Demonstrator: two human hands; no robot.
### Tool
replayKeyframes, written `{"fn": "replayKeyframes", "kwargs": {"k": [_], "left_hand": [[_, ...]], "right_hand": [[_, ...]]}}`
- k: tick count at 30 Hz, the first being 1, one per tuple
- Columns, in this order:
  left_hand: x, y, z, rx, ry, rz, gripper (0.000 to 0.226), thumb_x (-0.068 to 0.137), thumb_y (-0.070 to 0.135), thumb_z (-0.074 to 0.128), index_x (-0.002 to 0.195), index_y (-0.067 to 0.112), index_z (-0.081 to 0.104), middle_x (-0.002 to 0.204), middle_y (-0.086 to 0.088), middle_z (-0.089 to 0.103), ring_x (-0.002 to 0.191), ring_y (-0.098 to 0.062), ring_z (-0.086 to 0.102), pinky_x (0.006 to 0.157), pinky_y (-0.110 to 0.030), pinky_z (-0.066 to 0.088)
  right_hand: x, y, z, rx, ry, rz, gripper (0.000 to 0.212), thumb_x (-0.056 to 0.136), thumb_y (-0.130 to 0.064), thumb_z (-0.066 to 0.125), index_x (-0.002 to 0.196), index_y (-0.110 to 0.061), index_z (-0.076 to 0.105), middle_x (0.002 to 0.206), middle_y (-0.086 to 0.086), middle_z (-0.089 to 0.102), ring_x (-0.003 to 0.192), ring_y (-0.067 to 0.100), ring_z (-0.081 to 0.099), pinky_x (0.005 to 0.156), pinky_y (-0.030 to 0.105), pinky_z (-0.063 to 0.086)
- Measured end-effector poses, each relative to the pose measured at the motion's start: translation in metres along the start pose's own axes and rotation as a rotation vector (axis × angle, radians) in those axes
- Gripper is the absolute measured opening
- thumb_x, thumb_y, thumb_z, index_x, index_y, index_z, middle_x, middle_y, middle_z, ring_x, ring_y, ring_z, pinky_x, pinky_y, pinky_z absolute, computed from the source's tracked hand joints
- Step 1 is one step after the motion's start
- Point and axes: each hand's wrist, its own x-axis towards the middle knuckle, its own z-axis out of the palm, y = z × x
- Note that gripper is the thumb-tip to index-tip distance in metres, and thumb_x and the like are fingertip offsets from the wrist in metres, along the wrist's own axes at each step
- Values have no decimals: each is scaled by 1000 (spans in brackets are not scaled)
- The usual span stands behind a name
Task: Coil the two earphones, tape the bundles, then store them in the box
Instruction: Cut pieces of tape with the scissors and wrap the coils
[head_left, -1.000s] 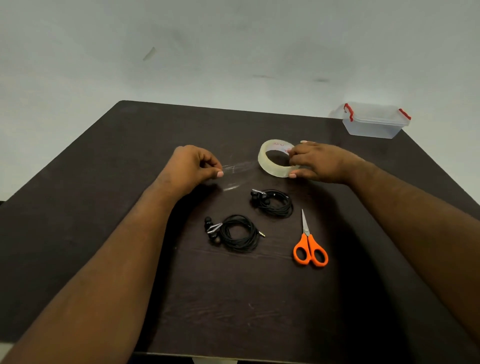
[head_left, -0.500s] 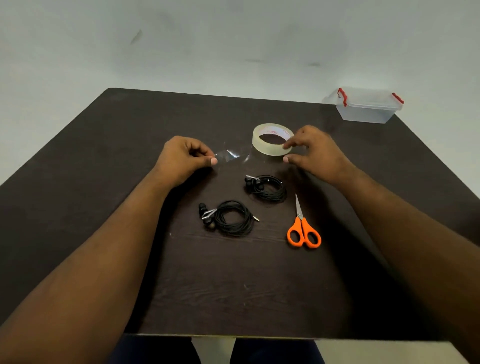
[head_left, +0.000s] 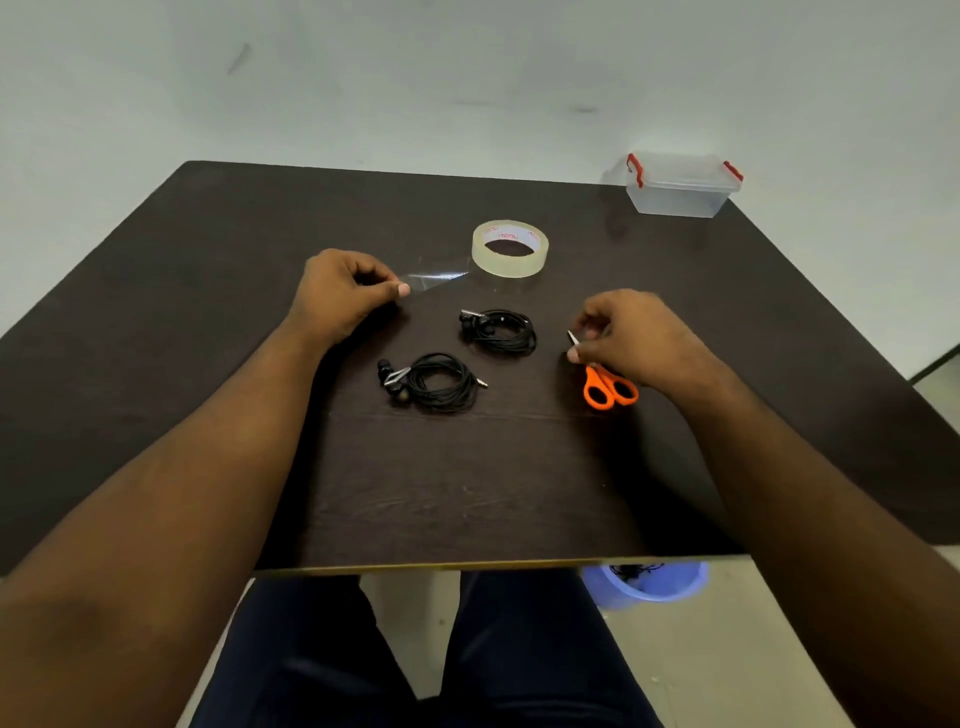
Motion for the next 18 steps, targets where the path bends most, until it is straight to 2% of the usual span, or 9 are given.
{"fn": "replayKeyframes", "kwargs": {"k": [2,4,6,10,14,18], "left_hand": [[-1,1,-1,-37,-32,-7,8,74,29,82,76,22,77,72,6,73,65,-2,67,63,-15,52],[-1,2,-2,-70,-78,-17,13,71,28,84,78,19,79,74,4,75,70,-4,69,65,-16,53],[-1,2,-3,-98,-112,-33,13,70,27,85,79,19,79,76,5,76,72,-5,71,65,-15,52],[-1,4,-5,-140,-120,-57,11,68,30,86,75,25,79,75,5,75,69,-4,70,61,-12,51],[0,3,-5,-152,-114,-71,13,66,34,86,74,26,79,73,5,75,67,-3,69,60,-12,50],[2,-1,-5,-157,-113,-78,22,65,37,86,69,19,76,67,4,73,59,-2,64,54,-13,49]], "right_hand": [[-10,9,-1,31,62,77,15,75,-32,78,75,-21,68,75,-6,65,73,12,63,60,26,45],[-21,17,0,21,6,164,25,73,-42,78,68,-21,66,67,-7,65,67,10,63,55,26,44],[-30,17,0,-10,-49,210,31,66,-48,81,70,-20,67,65,-7,67,66,10,63,56,27,47],[-31,6,-7,-83,-90,200,28,66,-36,85,73,-16,66,73,1,68,72,18,65,65,32,54],[-30,3,-21,-177,-160,216,34,70,-37,83,69,-12,60,73,4,64,76,22,61,55,27,40],[-30,7,-28,-260,-205,208,42,74,-37,80,64,-14,47,73,5,58,79,25,59,57,28,39]]}}
